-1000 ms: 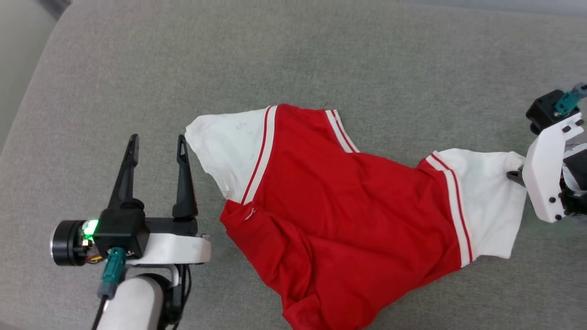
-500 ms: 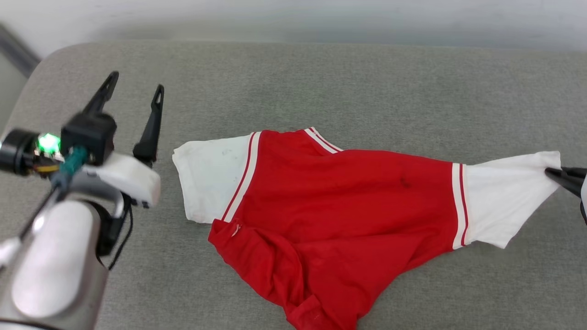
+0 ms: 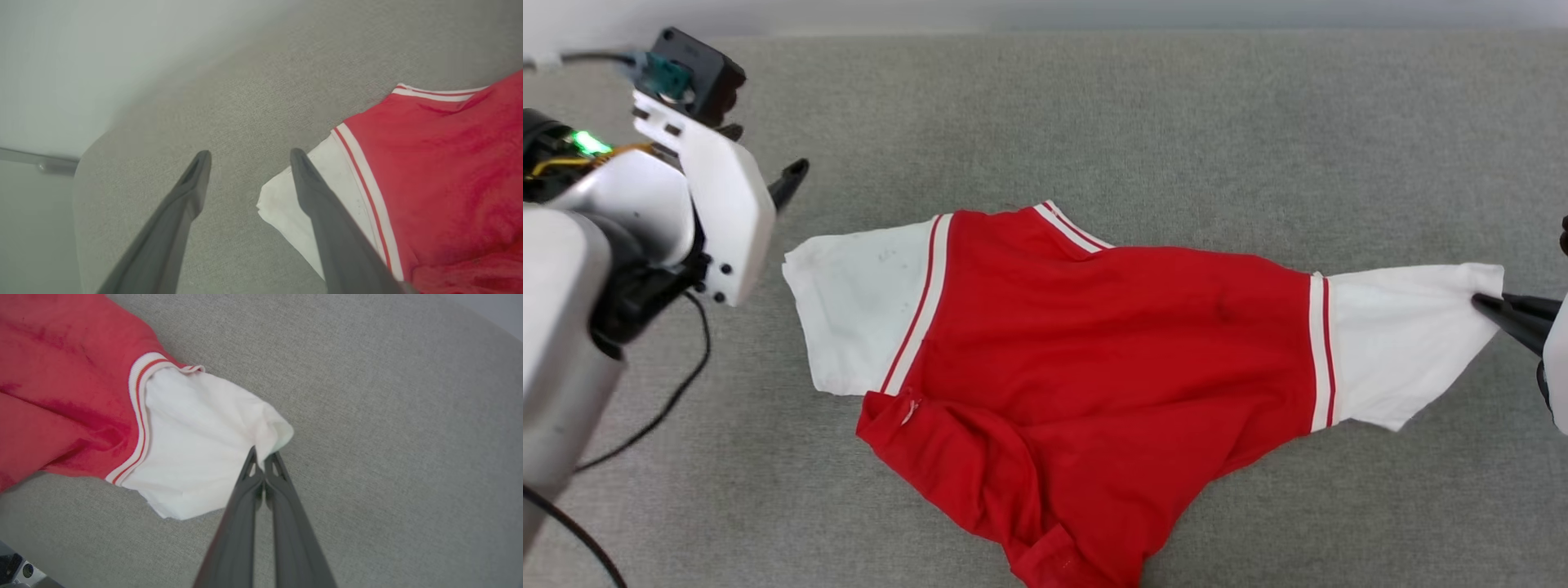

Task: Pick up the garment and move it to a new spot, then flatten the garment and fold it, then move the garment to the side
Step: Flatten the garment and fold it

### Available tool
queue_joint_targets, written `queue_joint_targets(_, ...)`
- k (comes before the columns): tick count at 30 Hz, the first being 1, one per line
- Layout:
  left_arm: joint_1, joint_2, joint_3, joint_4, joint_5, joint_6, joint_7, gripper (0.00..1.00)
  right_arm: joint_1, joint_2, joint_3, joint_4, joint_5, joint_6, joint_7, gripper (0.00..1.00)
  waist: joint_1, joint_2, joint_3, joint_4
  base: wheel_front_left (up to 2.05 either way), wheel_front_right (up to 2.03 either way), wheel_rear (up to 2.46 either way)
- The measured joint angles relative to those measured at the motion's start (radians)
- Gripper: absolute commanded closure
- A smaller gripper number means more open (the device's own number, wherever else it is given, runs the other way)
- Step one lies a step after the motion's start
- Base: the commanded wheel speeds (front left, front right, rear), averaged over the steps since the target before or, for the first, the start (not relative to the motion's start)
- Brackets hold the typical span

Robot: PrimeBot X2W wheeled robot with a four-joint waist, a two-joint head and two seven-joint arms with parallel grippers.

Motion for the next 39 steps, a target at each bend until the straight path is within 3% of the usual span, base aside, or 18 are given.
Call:
queue_joint_targets(8, -0.133, 0.08, -0.143, 0.057, -0.219, 0.0, 0.195, 0.0, -0.003, 0.033, -0.047, -0.037, -0.036, 0.0, 0.011, 1.0, 0.0, 0.0, 0.078, -0.023, 0.0, 0.0, 0.0)
queue_joint_targets(15, -0.221, 0.122, -0.28, 0.111, -0.285, 0.0, 0.315, 0.0, -0.031, 0.055, -0.07, -0.085, -0.061, 0.0, 0.03, 1.0, 0.0001, 0.0, 0.162, -0.049, 0.0, 0.0, 0.0)
queue_joint_targets(27, -0.284, 0.183, -0.461, 0.165, -0.33, -0.002, 0.345, 0.0, -0.05, 0.081, -0.076, -0.109, -0.078, 0.0, 0.036, 1.0, -0.0002, 0.0, 0.255, -0.094, 0.0, 0.0, 0.0)
queue_joint_targets(28, -0.285, 0.184, -0.465, 0.168, -0.343, -0.002, 0.336, 0.55, -0.051, 0.082, -0.076, -0.108, -0.079, 0.0, 0.036, 1.0, -0.0002, 0.0, 0.255, -0.094, 0.0, 0.0, 0.0)
queue_joint_targets(29, -0.287, 0.184, -0.478, 0.169, -0.342, -0.002, 0.326, 1.0, -0.051, 0.084, -0.075, -0.105, -0.079, 0.0, 0.036, 1.0, -0.0002, 0.0, 0.253, -0.094, 0.0, 0.0, 0.0)
queue_joint_targets(39, -0.315, 0.163, -0.566, 0.179, -0.359, -0.002, 0.2, 1.0, -0.076, 0.102, -0.061, -0.056, -0.08, 0.0, -0.015, 1.0, 0.0, 0.0, 0.166, -0.067, 0.0, 0.0, 0.0)
